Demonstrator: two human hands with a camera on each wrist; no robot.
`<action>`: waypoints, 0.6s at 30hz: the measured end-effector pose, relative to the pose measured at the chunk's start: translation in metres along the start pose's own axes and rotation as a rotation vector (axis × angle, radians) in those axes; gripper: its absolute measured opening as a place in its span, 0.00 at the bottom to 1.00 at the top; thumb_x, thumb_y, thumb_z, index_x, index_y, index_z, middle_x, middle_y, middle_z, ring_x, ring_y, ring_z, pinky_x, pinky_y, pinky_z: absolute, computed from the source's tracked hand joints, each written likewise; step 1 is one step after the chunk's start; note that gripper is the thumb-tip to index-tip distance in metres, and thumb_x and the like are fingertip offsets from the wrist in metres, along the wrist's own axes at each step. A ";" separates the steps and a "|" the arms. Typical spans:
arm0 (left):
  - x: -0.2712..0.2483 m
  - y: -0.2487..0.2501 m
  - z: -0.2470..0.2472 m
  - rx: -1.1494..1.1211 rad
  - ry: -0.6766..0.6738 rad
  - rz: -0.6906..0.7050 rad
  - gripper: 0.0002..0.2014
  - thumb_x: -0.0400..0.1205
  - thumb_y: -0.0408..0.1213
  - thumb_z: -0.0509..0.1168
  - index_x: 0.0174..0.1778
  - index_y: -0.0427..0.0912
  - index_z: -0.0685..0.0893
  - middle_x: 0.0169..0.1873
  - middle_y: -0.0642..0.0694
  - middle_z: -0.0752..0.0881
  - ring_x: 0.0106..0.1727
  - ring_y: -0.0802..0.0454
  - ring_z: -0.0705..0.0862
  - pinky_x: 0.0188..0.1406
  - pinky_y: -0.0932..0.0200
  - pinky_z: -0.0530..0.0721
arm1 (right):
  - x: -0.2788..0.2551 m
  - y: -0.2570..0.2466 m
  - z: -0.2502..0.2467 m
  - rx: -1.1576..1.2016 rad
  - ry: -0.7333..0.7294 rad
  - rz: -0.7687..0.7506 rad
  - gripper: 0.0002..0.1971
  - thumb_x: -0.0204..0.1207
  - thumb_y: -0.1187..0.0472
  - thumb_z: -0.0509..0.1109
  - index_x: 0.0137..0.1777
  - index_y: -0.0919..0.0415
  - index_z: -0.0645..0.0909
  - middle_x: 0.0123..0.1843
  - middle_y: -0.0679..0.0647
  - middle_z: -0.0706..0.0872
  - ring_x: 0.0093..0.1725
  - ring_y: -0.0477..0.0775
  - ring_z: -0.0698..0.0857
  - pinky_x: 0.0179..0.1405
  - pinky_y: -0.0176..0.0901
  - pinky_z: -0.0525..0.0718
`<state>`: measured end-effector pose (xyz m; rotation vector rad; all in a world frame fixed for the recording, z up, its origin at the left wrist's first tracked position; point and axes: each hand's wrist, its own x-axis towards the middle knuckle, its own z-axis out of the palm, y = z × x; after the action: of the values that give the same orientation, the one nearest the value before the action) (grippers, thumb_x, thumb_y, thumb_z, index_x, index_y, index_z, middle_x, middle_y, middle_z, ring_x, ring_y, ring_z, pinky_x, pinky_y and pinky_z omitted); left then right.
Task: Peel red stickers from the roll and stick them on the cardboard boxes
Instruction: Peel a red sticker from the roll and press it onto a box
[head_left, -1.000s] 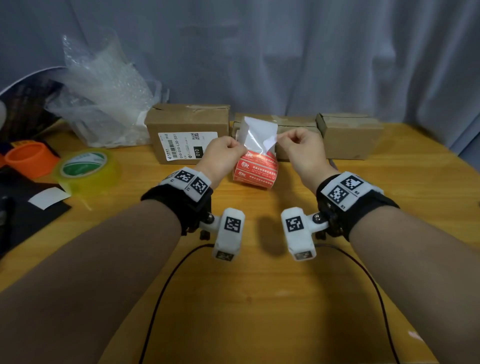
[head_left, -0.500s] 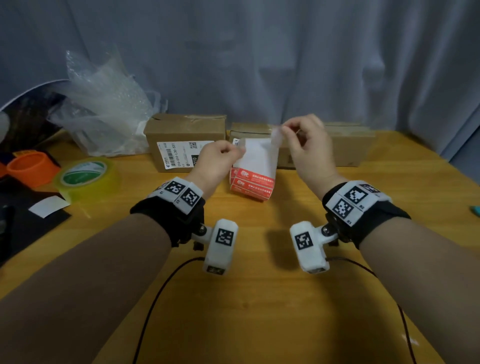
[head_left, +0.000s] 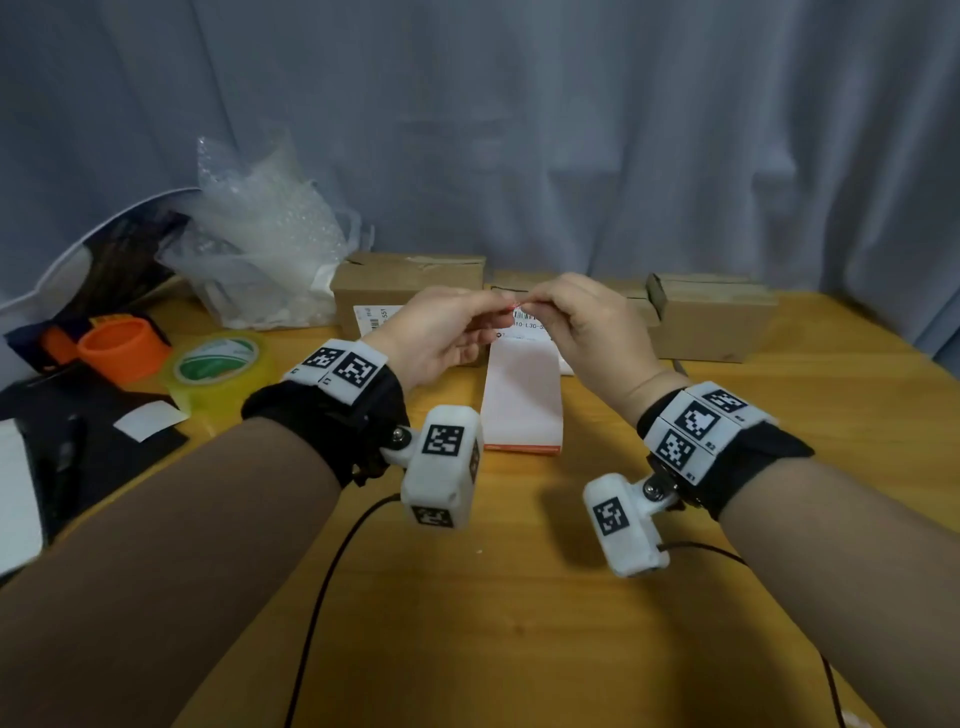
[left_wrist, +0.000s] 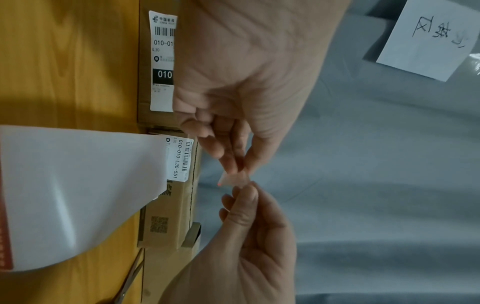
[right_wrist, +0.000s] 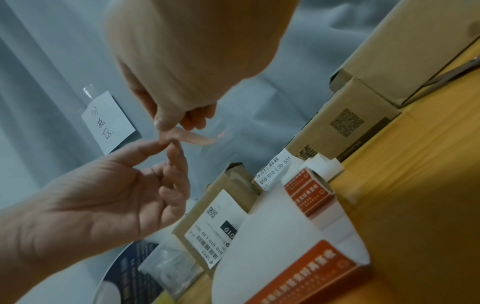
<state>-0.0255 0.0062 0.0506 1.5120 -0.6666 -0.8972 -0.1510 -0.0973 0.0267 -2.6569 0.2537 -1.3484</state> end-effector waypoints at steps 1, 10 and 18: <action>0.000 0.001 -0.001 -0.009 0.005 0.008 0.05 0.78 0.37 0.70 0.37 0.43 0.85 0.29 0.51 0.87 0.28 0.59 0.78 0.26 0.68 0.73 | 0.001 -0.001 0.001 0.001 -0.018 0.000 0.12 0.77 0.56 0.63 0.47 0.62 0.85 0.40 0.57 0.87 0.39 0.58 0.85 0.35 0.52 0.85; 0.010 0.006 -0.007 0.248 0.113 0.266 0.07 0.80 0.34 0.66 0.36 0.44 0.83 0.32 0.49 0.83 0.26 0.65 0.79 0.21 0.79 0.73 | 0.025 0.002 0.011 0.374 -0.089 0.407 0.12 0.72 0.58 0.72 0.55 0.58 0.84 0.51 0.51 0.82 0.46 0.46 0.80 0.46 0.26 0.78; 0.030 0.013 -0.032 0.308 0.103 0.332 0.06 0.80 0.34 0.67 0.37 0.43 0.84 0.34 0.51 0.86 0.30 0.72 0.82 0.35 0.79 0.77 | 0.074 0.004 0.035 0.632 -0.031 0.687 0.10 0.73 0.59 0.72 0.49 0.66 0.85 0.44 0.54 0.87 0.44 0.45 0.83 0.42 0.27 0.81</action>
<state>0.0185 -0.0032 0.0584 1.6420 -0.9797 -0.4757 -0.0798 -0.1158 0.0634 -1.8157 0.5613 -0.9453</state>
